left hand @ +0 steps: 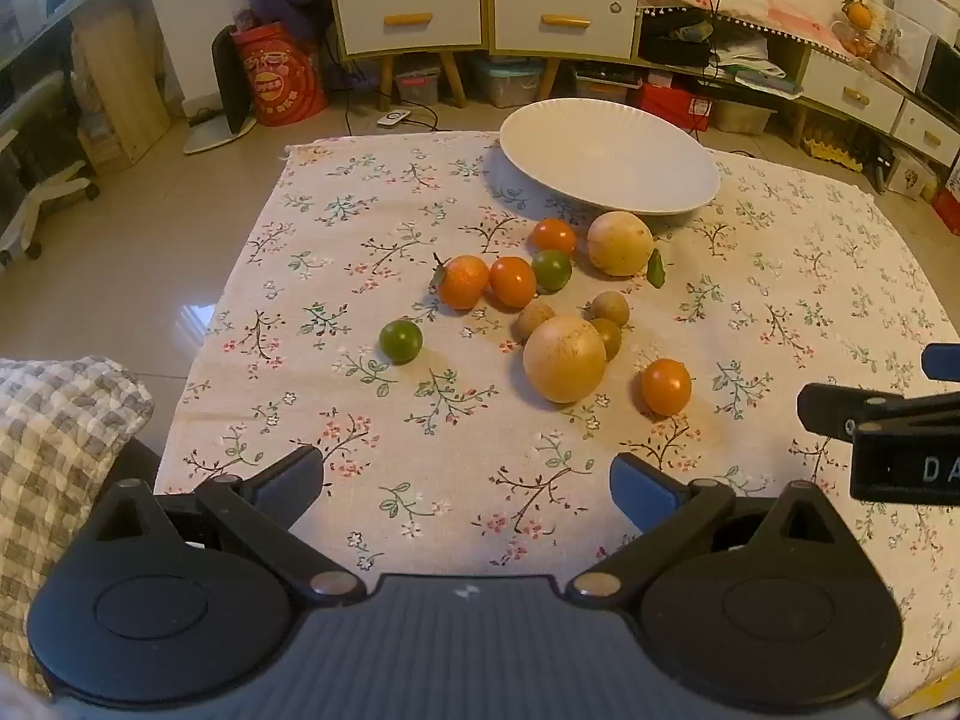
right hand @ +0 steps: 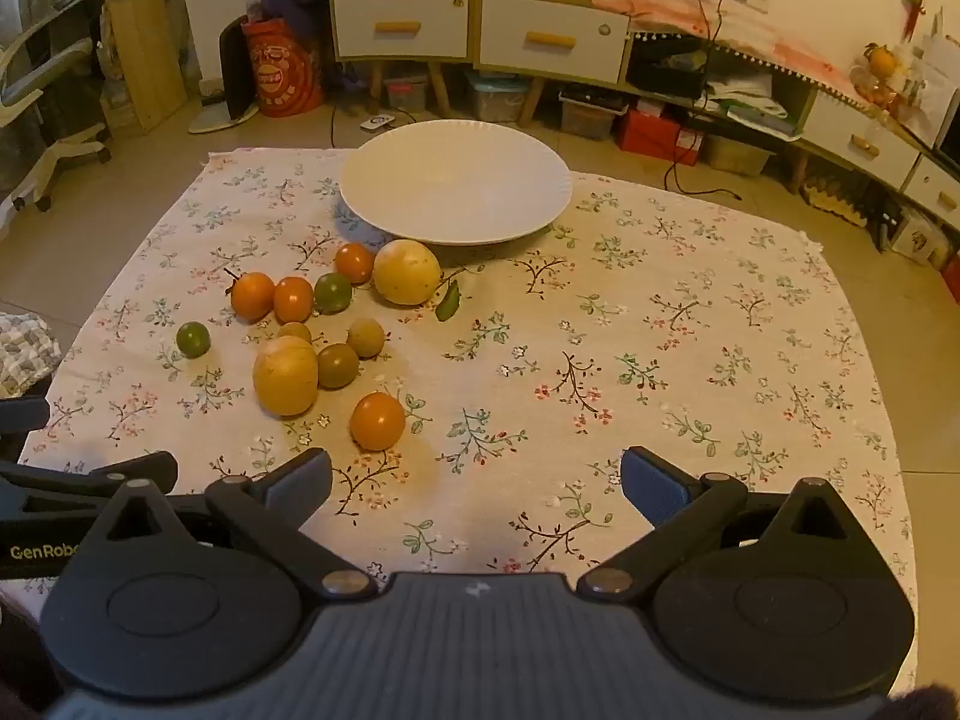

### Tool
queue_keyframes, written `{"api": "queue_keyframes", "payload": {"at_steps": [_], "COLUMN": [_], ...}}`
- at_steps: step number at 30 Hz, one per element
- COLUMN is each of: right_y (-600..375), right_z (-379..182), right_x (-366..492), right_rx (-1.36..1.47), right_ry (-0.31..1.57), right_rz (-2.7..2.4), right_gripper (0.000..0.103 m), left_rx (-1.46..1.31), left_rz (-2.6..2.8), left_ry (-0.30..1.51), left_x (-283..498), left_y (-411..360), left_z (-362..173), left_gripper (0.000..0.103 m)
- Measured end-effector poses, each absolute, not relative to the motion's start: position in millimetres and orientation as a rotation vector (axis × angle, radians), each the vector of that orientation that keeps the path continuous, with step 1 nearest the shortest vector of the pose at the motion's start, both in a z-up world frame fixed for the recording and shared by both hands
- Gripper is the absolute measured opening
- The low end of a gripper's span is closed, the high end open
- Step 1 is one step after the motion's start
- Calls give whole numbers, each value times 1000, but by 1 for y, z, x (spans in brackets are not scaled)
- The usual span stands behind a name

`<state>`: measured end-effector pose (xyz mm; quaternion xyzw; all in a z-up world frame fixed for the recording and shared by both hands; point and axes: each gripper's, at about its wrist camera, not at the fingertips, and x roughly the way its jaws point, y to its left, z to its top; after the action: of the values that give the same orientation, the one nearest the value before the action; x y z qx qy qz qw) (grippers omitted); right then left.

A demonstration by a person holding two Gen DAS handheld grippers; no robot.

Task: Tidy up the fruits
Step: 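Grasp the tan grapefruit with the left tool while the right tool grasps the yellow grapefruit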

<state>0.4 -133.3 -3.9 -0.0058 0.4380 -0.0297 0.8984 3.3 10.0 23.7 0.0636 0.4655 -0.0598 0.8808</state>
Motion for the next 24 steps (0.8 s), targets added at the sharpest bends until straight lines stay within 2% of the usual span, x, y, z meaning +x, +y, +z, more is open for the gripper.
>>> {"api": "queue_keyframes", "payload": {"at_steps": [24], "right_y": [-138], "right_z": [17], "right_x": [34], "right_rx": [-2], "right_ry": [836], "right_rz": [-115], "right_gripper": [103], "left_rx": [174], "left_rz": [-202], "left_ry": [932], "left_x": [47], "left_y": [-14], "left_z": [37], "left_gripper": [89]}}
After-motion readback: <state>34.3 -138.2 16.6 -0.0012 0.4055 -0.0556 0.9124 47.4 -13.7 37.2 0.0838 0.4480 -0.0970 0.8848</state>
